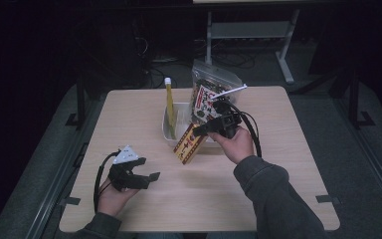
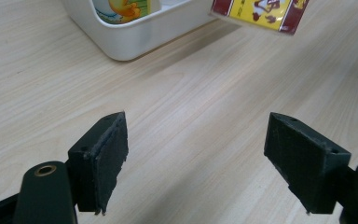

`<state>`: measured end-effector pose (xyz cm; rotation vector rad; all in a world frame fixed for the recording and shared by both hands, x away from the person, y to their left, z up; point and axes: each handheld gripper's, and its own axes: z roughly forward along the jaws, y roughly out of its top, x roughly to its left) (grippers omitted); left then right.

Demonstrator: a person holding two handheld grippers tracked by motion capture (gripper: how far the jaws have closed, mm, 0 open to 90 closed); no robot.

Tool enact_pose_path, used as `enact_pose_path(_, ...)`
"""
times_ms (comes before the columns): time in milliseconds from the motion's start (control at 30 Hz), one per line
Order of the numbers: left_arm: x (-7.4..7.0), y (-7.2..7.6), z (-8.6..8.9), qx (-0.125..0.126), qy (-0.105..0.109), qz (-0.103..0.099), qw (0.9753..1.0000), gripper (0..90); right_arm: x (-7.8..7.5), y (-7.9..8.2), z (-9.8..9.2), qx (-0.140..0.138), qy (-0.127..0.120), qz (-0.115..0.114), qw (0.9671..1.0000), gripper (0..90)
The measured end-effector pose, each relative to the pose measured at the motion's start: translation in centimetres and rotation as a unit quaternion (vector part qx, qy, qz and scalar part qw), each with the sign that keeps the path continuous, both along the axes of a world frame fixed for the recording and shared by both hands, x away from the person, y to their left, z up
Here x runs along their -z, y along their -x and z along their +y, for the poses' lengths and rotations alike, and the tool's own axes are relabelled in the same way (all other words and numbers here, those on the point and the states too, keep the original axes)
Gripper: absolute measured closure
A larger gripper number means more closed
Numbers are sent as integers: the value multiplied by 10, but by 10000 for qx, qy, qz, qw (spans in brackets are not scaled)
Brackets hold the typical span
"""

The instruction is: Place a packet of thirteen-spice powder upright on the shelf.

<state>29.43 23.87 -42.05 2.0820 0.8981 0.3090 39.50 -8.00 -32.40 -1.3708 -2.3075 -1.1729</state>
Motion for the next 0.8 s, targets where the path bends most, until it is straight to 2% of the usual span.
enact_pose_path(133,0,-1,3,-35,9,10,10000,211,-3,-1,-1,86,-31,-24,10000,680)
enact_pose_path(433,2,-3,7,-127,28,54,9999,212,-18,-8,0,388,214,-77,9990,680)
enact_pose_path(800,3,-2,8,-177,13,76,9998,214,-29,-25,-7,852,200,-180,9960,680)
